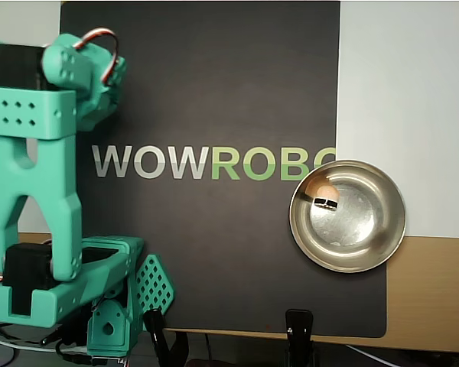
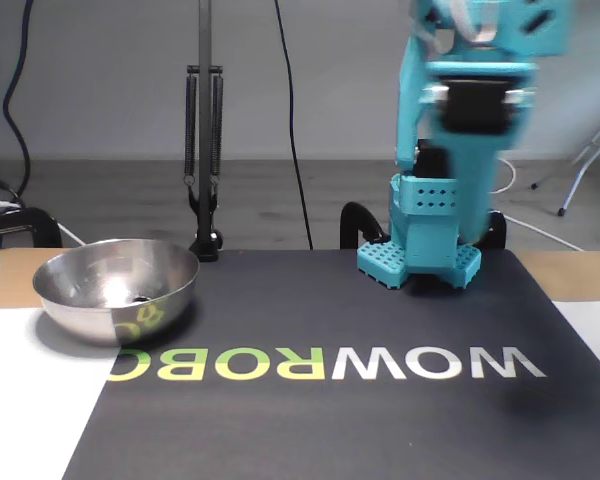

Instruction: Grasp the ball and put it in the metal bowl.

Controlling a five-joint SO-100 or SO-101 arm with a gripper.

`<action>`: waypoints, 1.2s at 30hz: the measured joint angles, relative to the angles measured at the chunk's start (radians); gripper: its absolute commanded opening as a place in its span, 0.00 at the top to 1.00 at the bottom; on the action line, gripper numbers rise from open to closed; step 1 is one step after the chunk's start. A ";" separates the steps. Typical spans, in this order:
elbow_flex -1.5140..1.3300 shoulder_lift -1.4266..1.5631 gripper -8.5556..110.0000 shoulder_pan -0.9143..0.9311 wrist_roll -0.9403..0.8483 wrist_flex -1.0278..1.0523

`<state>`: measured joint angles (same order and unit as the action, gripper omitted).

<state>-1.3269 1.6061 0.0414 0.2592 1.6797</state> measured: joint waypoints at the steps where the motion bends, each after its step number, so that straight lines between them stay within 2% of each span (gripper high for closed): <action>1: 0.000 0.000 0.93 -0.003 0.008 0.000; 5: -0.002 0.000 0.93 -0.026 0.025 -0.008; 10: -0.084 0.046 0.93 -0.023 0.025 -0.133; 23: -0.678 0.413 0.93 -0.032 0.025 -0.588; 36: -1.124 0.839 0.93 -0.032 0.025 -0.862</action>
<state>-2.4513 2.4452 0.0092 0.2838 0.8176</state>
